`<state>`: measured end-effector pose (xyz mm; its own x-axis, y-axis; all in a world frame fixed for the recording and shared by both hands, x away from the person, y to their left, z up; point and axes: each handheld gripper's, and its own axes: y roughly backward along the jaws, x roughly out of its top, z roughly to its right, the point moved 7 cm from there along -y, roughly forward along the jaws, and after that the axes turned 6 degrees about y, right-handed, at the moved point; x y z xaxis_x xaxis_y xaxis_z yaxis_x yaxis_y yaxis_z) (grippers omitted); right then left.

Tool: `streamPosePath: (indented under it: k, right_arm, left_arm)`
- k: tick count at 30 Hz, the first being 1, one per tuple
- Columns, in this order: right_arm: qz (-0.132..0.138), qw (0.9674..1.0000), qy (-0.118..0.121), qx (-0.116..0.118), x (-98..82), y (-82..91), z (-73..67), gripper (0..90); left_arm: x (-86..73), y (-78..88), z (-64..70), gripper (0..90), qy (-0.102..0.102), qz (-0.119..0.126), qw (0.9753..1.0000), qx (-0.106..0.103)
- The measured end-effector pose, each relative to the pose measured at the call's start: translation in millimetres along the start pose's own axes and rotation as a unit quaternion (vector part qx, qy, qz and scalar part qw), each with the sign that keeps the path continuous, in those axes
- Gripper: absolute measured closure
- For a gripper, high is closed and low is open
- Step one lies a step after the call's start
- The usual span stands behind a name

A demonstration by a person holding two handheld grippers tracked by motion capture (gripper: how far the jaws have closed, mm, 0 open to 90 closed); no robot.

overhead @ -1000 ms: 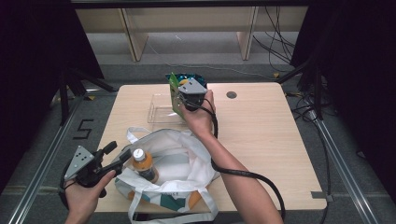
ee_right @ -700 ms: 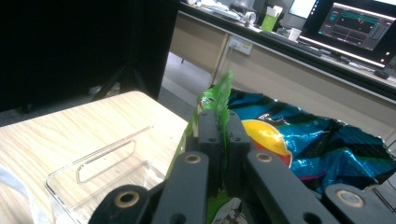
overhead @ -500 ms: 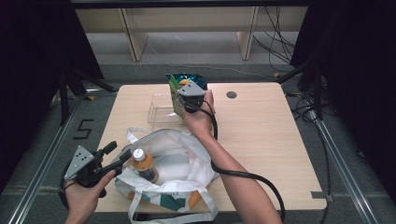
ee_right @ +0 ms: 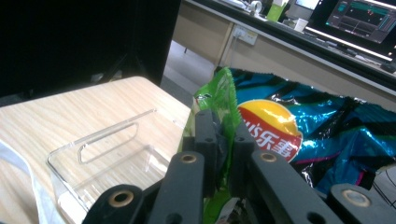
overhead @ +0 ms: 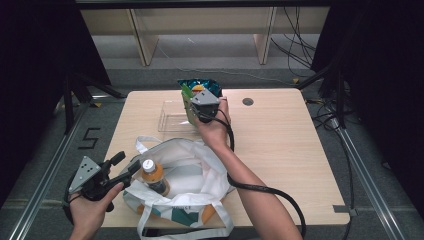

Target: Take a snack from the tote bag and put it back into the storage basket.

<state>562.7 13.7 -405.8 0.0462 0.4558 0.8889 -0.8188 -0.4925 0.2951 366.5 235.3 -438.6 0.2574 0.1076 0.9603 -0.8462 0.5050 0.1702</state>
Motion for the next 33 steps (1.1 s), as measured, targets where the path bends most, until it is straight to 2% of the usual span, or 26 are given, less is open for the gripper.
streamPosePath:
  k: [1,4,11,19,22,23,24,26,28,29,31,32,33]
  right_arm:
    - [0.002,1.0,0.007,-0.001,-0.1,0.1,1.3,86.4]
    - [-0.001,1.0,0.005,0.001,-1.5,1.3,0.7,86.0]
    - [-0.005,0.9998,0.021,-0.003,-4.3,3.6,4.3,82.8]
    - [-0.011,0.9999,0.004,0.0,-4.9,6.9,3.5,82.2]
    - [-0.011,0.9999,0.006,-0.001,-5.9,7.6,3.3,82.1]
    - [-0.008,0.9998,0.02,-0.002,-5.3,7.0,5.8,82.0]
    - [-0.01,0.9999,0.01,-0.001,-5.7,7.4,5.4,81.9]
    - [-0.013,0.9999,0.007,-0.001,-5.9,7.9,5.7,81.6]
    - [-0.012,0.9998,0.017,-0.001,-6.2,8.0,6.9,81.1]
    - [-0.018,0.9998,0.0,0.001,-7.1,8.8,4.5,81.1]
    - [-0.019,0.9998,0.007,0.0,-6.7,8.8,6.6,81.7]
    - [-0.023,0.9996,0.015,0.005,-6.6,9.3,7.1,82.4]
    - [-0.025,0.9996,0.012,0.002,-6.2,9.6,6.9,83.4]
  left_arm:
    - [0.1,0.0,0.0,33.3,0.0,0.0,1.0,0.0]
    - [0.1,-0.4,0.0,33.3,0.0,0.001,1.0,0.0]
    - [-0.2,-0.6,-0.2,33.3,0.0,0.0,1.0,0.0]
    - [-0.1,-0.7,0.3,33.3,0.0,0.002,1.0,-0.002]
    - [0.0,-0.7,0.4,33.3,0.0,0.002,1.0,-0.001]
    - [-0.1,-0.9,0.5,33.3,0.0,0.002,1.0,-0.002]
    - [-0.2,-1.1,0.6,33.3,0.0,0.002,1.0,-0.003]
    - [0.0,-1.2,0.7,33.3,0.0,0.003,1.0,-0.003]
    - [0.1,-1.2,0.6,33.3,0.0,0.003,1.0,-0.003]
    - [-0.1,-1.2,0.7,33.2,0.0,0.003,1.0,-0.003]
    - [-0.5,-0.7,0.7,33.3,-0.001,-0.002,1.0,-0.001]
    - [-0.1,-1.5,1.1,33.3,0.0,0.004,1.0,-0.004]
    - [-0.1,-1.3,1.0,33.3,0.0,0.003,1.0,-0.003]
